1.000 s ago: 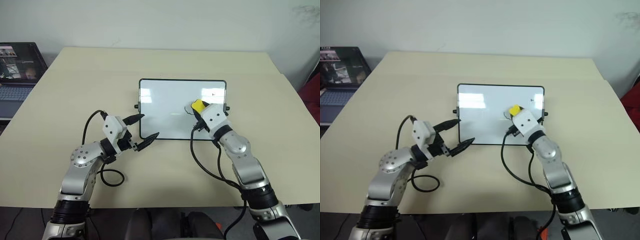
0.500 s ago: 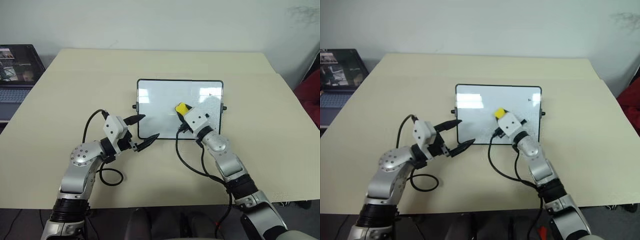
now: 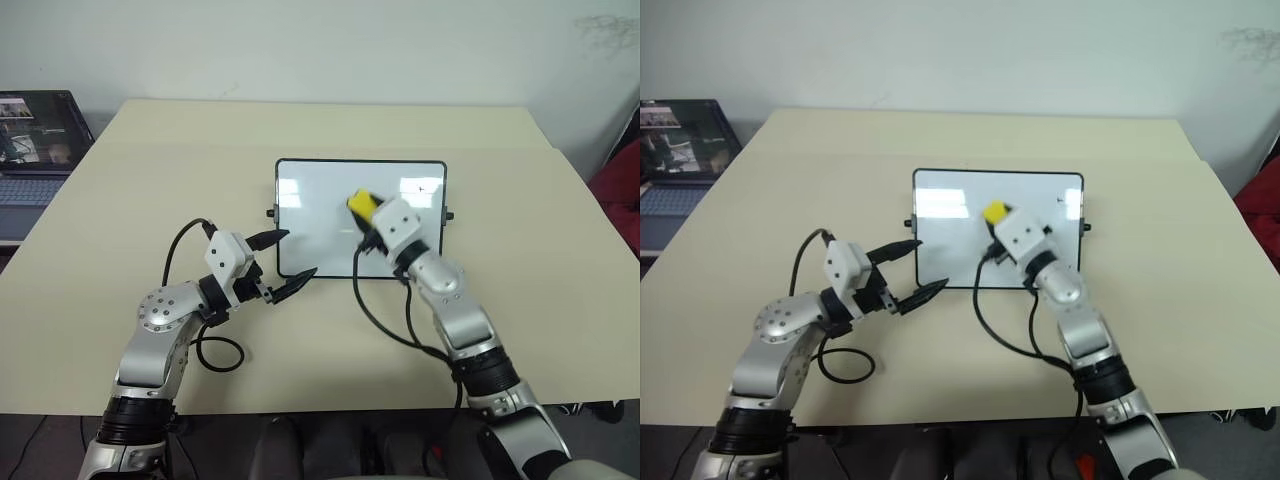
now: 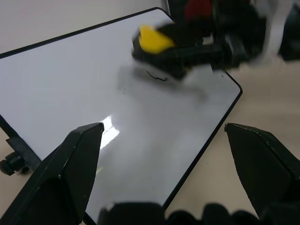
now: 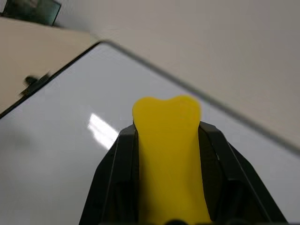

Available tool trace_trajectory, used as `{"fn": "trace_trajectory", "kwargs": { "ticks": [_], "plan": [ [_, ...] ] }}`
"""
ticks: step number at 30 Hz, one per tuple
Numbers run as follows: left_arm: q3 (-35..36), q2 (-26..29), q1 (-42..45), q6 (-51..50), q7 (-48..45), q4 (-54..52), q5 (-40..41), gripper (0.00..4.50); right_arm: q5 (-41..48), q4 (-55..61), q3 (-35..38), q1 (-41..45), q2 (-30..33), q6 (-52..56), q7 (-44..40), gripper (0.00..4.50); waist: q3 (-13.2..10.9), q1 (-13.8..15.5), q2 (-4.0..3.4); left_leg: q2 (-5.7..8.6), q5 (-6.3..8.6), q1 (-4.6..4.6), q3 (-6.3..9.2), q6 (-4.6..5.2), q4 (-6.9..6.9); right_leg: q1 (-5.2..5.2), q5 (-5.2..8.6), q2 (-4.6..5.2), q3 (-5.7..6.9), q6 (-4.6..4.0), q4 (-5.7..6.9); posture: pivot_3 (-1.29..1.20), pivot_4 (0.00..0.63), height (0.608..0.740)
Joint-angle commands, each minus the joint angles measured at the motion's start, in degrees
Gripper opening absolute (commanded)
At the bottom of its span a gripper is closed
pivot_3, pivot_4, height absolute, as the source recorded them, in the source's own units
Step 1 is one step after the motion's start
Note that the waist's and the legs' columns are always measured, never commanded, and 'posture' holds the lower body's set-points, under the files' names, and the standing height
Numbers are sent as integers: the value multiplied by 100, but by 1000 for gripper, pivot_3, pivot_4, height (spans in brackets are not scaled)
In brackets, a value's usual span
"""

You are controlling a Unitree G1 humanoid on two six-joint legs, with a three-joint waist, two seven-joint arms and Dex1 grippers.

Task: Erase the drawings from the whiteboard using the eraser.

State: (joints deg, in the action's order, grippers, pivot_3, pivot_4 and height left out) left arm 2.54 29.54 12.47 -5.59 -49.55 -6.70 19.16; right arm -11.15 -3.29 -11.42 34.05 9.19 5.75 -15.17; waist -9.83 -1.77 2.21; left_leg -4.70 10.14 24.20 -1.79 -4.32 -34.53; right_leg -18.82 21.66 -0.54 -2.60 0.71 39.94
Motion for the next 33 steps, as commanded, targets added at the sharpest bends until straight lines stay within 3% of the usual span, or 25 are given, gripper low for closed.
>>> {"fn": "trace_trajectory", "kwargs": {
  "ticks": [1,7,15,20,25,30,33],
  "plan": [
    [-9,6,54,73,-26,-155,47,4500,-203,-725,170,462,177,15,237,1318,0,-2,0,0,0,0,-2,0,4,-2,0,0,-2,0,-3,0,150,740],
    [-5,8,52,76,-7,-157,37,4500,-446,-1909,-80,855,27,-349,502,1318,3,-60,3,-1,-1,4,-11,0,18,-24,-1,0,-15,-1,3,0,150,740],
    [15,-8,12,55,59,-210,59,4500,-556,-2130,-484,-49,55,-732,374,1318,8,-88,9,-2,0,-36,-8,0,18,15,0,3,-11,-1,6,0,150,740],
    [3,-18,15,50,66,-216,67,4500,-630,-2159,-696,-373,-31,-891,282,1318,17,-138,24,0,-2,-132,-3,3,30,94,9,12,-13,16,-1,0,150,740],
    [2,-36,31,46,84,-206,67,4500,-521,-1689,-731,-570,-168,-796,137,1318,17,-146,23,-2,-6,-135,3,9,30,96,9,12,-13,16,0,0,150,740],
    [-1,-54,41,38,107,-207,58,4500,-291,-404,-534,-539,-259,-554,-100,1318,8,-141,18,-1,-6,-118,2,8,42,83,9,13,-21,15,-3,0,150,740],
    [13,-45,34,44,109,-196,53,4500,-261,232,-223,-235,-204,-238,-26,1318,2,-130,9,1,-7,-40,3,6,46,10,0,12,-16,0,0,0,150,740]
  ]
}}
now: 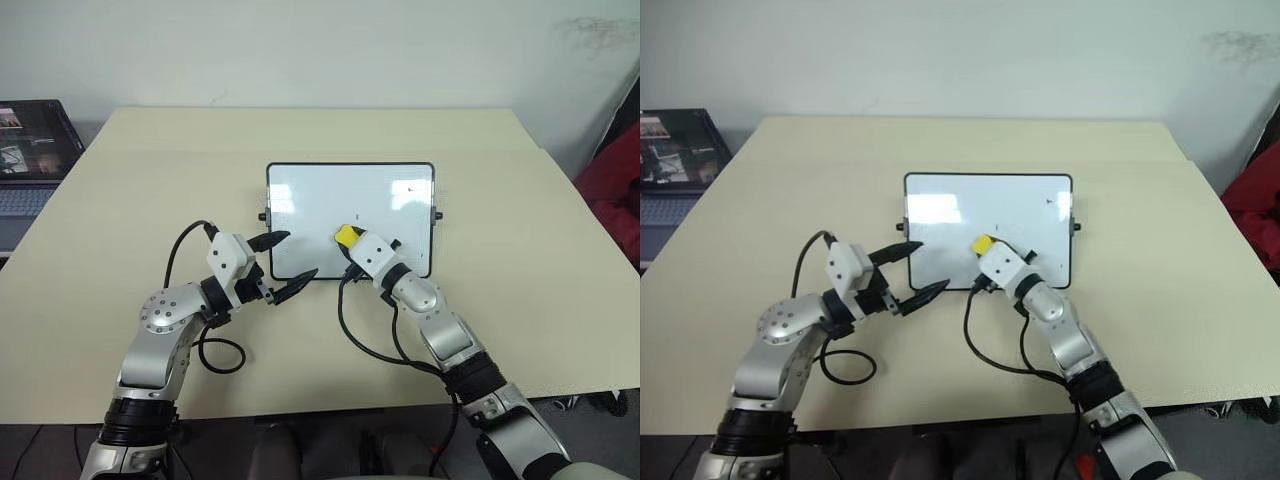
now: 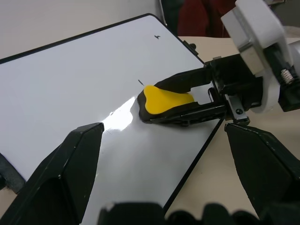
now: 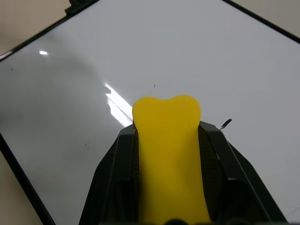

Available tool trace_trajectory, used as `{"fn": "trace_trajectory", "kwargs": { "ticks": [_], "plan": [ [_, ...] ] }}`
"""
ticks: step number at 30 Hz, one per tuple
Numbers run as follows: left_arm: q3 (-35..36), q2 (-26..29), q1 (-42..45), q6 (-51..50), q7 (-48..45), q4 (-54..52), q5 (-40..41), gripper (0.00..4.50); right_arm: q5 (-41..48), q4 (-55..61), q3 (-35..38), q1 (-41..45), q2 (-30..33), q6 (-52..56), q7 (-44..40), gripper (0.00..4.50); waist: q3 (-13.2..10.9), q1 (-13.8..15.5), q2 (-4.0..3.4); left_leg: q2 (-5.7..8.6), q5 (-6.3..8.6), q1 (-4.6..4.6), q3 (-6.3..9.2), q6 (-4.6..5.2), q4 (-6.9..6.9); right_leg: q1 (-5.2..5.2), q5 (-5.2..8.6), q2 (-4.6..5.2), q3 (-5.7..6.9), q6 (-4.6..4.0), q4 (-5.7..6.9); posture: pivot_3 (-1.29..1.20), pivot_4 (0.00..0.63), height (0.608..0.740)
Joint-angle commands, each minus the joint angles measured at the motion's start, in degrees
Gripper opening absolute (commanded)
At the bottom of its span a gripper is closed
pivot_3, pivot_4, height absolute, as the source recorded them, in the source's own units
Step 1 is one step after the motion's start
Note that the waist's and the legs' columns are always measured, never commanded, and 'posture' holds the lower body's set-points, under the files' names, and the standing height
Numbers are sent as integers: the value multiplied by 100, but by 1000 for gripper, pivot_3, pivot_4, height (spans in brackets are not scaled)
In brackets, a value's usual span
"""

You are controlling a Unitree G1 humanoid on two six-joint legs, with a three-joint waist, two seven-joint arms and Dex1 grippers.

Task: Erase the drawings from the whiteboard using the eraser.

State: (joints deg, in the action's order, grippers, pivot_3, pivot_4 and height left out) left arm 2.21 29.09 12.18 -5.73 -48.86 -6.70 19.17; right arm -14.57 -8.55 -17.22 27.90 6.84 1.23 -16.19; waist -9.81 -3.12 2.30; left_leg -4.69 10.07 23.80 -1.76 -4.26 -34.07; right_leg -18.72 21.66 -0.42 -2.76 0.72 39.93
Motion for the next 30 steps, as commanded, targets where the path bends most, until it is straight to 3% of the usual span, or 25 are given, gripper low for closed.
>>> {"fn": "trace_trajectory", "kwargs": {
  "ticks": [1,3,11,20,30],
  "plan": [
    [45,1,61,59,42,-194,49,4500,22,807,447,520,98,361,107,1318,0,10,-1,0,0,24,-1,-1,0,-24,-1,-2,0,-1,1,0,150,740],
    [40,2,61,58,44,-191,44,4500,-107,782,535,751,220,664,128,1318,0,41,0,0,-16,72,-3,-26,-2,-67,-2,-7,3,-2,0,0,150,740],
    [1,-12,63,73,64,-159,25,4500,-550,276,191,1246,434,1298,-69,1318,-1,122,-1,0,-15,80,-16,-29,13,-65,-1,-5,6,-2,-44,0,150,740],
    [-3,-53,49,82,115,-187,35,4500,-520,869,-280,417,746,2836,-1092,1318,4,131,2,1,-6,78,-11,-12,6,-57,-1,-5,17,-2,-32,0,150,740],
    [-4,-69,66,101,106,-170,20,4500,-146,1714,-161,433,639,3291,-1425,1317,3,124,1,2,-14,32,-9,-9,2,-34,5,-5,12,12,4,0,150,740]
  ]
}}
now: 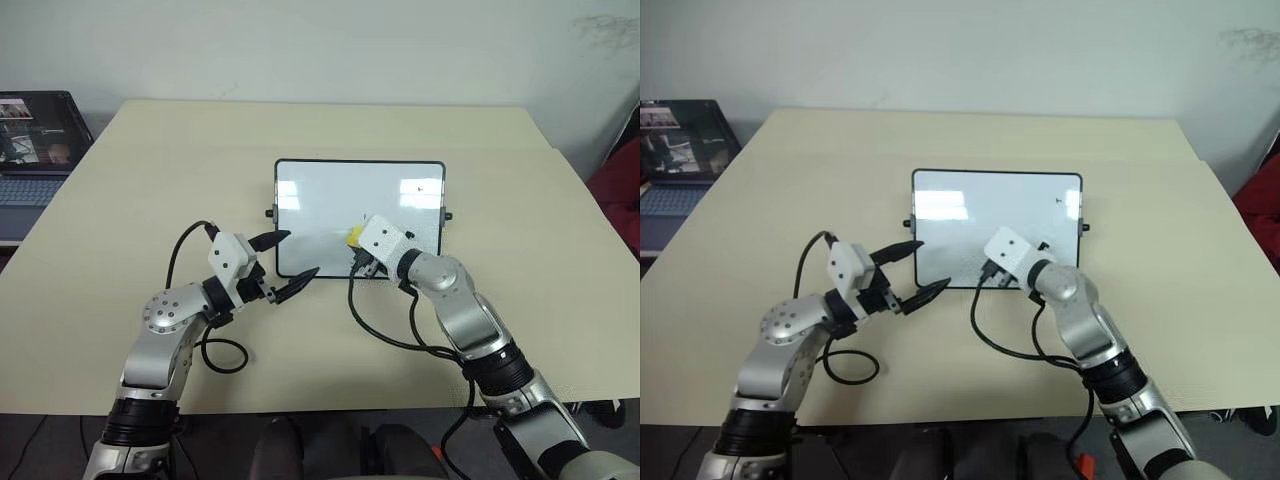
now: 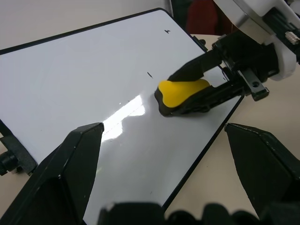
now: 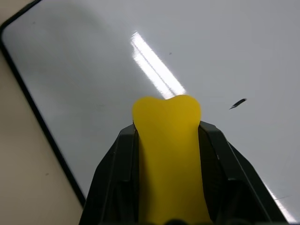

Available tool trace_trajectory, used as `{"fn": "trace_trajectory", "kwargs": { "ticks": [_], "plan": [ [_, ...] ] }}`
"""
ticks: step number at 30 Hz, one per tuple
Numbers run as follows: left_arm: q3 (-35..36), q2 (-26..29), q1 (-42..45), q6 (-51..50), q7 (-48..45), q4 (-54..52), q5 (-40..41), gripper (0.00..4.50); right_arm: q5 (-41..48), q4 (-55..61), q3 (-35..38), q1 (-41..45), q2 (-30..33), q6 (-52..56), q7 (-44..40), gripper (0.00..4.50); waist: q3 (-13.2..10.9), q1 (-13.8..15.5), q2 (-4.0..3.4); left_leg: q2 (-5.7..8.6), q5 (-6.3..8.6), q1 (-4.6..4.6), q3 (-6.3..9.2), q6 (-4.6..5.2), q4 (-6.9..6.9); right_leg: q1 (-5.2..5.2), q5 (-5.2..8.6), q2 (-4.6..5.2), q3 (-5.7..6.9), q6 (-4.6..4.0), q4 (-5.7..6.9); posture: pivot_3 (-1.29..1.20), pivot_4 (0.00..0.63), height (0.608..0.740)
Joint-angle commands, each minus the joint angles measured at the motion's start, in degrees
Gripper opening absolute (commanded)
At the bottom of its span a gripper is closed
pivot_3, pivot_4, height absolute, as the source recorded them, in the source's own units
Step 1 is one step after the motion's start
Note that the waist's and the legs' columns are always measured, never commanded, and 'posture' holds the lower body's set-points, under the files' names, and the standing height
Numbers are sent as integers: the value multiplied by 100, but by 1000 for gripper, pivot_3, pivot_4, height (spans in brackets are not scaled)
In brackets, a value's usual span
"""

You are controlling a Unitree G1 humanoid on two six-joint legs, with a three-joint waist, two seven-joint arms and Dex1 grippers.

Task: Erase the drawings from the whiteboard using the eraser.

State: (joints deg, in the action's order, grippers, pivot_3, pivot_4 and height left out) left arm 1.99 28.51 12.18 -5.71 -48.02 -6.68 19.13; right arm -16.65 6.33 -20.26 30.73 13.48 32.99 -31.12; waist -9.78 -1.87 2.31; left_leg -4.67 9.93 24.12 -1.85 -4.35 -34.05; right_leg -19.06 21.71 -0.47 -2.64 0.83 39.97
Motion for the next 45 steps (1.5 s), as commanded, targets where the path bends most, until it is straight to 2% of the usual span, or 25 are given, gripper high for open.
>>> {"fn": "trace_trajectory", "kwargs": {
  "ticks": [1,4,10,13,22,27,32,38,45],
  "plan": [
    [21,-8,63,100,22,-172,23,4500,56,298,229,286,-75,105,170,1317,-1,-1,-1,0,0,2,0,0,0,-1,-1,0,-1,-2,0,0,150,740],
    [20,-5,62,99,20,-169,20,4500,-33,209,367,637,-88,76,384,1317,-6,-2,-7,0,0,28,-1,-1,2,-27,-9,-2,-2,-16,0,0,150,740],
    [2,-24,68,114,29,-167,7,4500,-227,-734,270,1025,136,-341,712,1317,-5,5,-7,0,1,43,-3,-3,5,-28,-9,-3,3,-16,-32,0,150,740],
    [6,-32,46,105,48,-196,8,4500,-288,-842,145,859,304,-316,577,1317,-4,5,-5,0,1,46,-4,-2,4,-27,-9,-3,2,-16,-35,0,150,740],
    [-4,-65,1,106,75,-214,8,4500,-276,-167,-212,249,762,249,-136,1317,0,6,0,1,0,22,2,-1,-1,-11,-9,0,9,-16,-4,0,150,740],
    [-23,-92,24,109,64,-194,5,4500,-147,38,-129,356,646,461,-258,1317,-1,5,0,0,-6,16,5,-3,-1,-8,-9,-3,9,-16,0,0,150,740],
    [-16,-85,16,105,60,-189,6,4500,227,318,444,990,149,585,25,1312,-8,-11,-9,-1,-5,24,2,-4,1,-20,-10,-4,5,-17,0,0,150,740],
    [-21,-84,-3,101,69,-206,5,4500,160,-596,419,1386,-27,138,565,1311,-7,8,-8,0,-4,45,0,-5,4,-32,-10,-5,7,-17,-22,0,150,740],
    [3,-57,-79,97,106,-276,17,4500,175,-1077,207,1065,-101,-211,652,1311,-6,6,-7,0,-4,55,0,-5,3,-33,-11,-1,9,-18,-29,0,150,740]
  ]
}}
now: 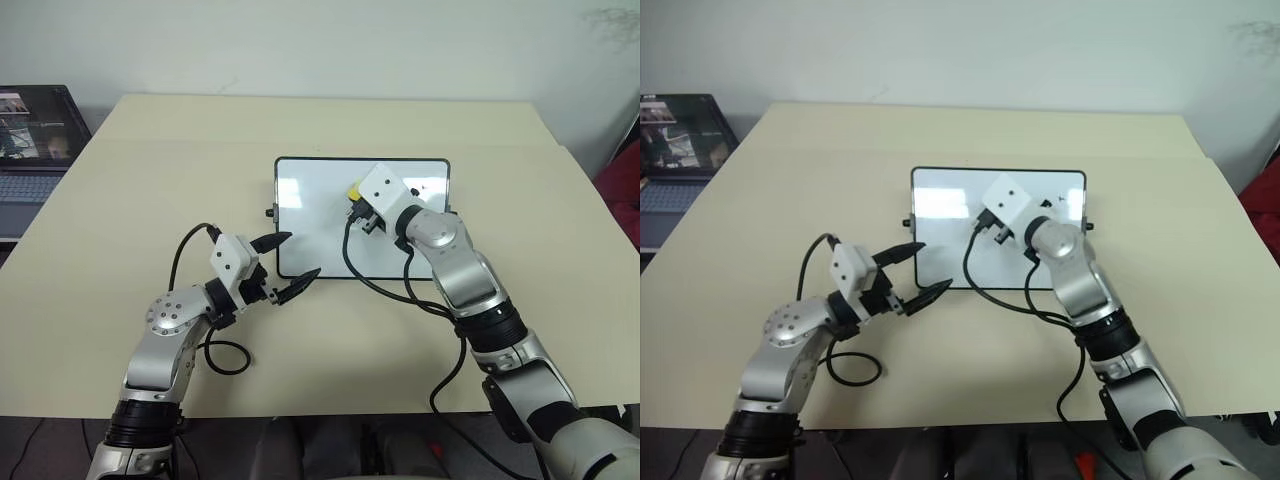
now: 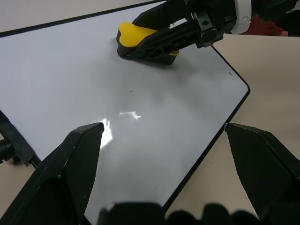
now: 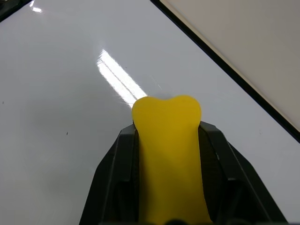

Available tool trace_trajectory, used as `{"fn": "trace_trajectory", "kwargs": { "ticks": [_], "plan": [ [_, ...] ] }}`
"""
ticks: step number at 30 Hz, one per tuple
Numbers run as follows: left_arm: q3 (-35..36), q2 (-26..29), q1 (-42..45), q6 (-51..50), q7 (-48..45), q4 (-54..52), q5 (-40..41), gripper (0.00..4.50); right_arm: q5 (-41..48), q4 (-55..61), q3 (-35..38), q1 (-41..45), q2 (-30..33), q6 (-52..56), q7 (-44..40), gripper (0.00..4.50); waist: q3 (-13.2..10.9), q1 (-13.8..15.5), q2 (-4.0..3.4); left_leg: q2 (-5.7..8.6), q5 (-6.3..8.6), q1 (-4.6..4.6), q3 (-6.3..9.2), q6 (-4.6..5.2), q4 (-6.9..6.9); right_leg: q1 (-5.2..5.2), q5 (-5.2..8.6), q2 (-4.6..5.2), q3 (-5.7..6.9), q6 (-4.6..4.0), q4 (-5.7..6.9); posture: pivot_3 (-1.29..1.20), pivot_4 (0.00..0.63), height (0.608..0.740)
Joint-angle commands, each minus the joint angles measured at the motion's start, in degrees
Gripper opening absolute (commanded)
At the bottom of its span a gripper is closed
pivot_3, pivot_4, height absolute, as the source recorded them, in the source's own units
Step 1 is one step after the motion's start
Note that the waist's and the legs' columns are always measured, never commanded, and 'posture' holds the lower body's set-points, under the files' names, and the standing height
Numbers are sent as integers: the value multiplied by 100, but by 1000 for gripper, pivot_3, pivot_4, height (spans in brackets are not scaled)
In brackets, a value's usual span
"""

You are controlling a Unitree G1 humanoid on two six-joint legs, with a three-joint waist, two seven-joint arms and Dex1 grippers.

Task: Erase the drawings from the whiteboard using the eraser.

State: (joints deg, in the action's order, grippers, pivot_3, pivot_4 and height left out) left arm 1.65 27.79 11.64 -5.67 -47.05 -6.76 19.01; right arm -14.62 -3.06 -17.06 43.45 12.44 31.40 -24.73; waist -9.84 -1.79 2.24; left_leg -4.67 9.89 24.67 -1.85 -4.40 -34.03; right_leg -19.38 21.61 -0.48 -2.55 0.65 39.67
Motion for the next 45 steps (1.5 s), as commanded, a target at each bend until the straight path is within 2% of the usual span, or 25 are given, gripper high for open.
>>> {"fn": "trace_trajectory", "kwargs": {
  "ticks": [1,12,15,19,24,28,32,38,45],
  "plan": [
    [40,20,-38,91,16,-277,31,4500,-27,-105,-160,-262,-12,-71,-14,1311,0,-2,0,0,0,-3,2,0,0,0,0,0,1,0,6,0,150,740],
    [10,14,7,97,5,-214,21,4500,-216,-100,-1096,-692,-199,-478,-289,1311,0,-14,0,-2,-1,-25,2,0,0,8,0,-3,-2,0,30,0,150,740],
    [-14,-4,31,91,12,-196,11,4500,-196,126,-945,-617,-160,-437,-266,1310,0,-5,0,0,-1,-25,2,0,0,8,0,-2,-1,0,30,0,150,740],
    [-40,-41,81,93,31,-157,5,4500,99,1041,-333,-695,-62,-39,-321,1310,-2,26,-2,-1,-1,-18,5,-1,0,5,0,-2,4,0,28,0,150,740],
    [-47,-147,90,71,93,-208,53,4500,473,2779,578,-1719,61,125,-105,1310,-1,31,-1,1,-1,5,5,-3,1,1,1,-2,6,1,-4,0,150,740],
    [-68,-266,122,45,155,-242,61,4500,540,3518,863,-2566,169,-13,70,1310,-1,26,0,2,1,12,6,-9,7,1,1,-3,6,1,-25,0,150,740],
    [-146,-363,134,28,200,-286,64,4500,536,4202,1156,-4104,231,-390,364,1310,0,17,0,3,2,10,7,-7,5,4,1,-4,6,2,-24,0,150,740],
    [-245,-420,247,11,97,-242,86,4500,230,4337,1121,-5540,418,-1037,727,1310,0,1,0,6,3,4,7,-5,2,6,2,-20,1,4,-15,0,150,740],
    [-302,-423,421,11,3,-145,84,4500,182,4289,1203,-5824,374,-1233,972,1310,0,1,0,5,2,-2,12,-5,1,6,12,-24,4,21,4,0,150,740]
  ]
}}
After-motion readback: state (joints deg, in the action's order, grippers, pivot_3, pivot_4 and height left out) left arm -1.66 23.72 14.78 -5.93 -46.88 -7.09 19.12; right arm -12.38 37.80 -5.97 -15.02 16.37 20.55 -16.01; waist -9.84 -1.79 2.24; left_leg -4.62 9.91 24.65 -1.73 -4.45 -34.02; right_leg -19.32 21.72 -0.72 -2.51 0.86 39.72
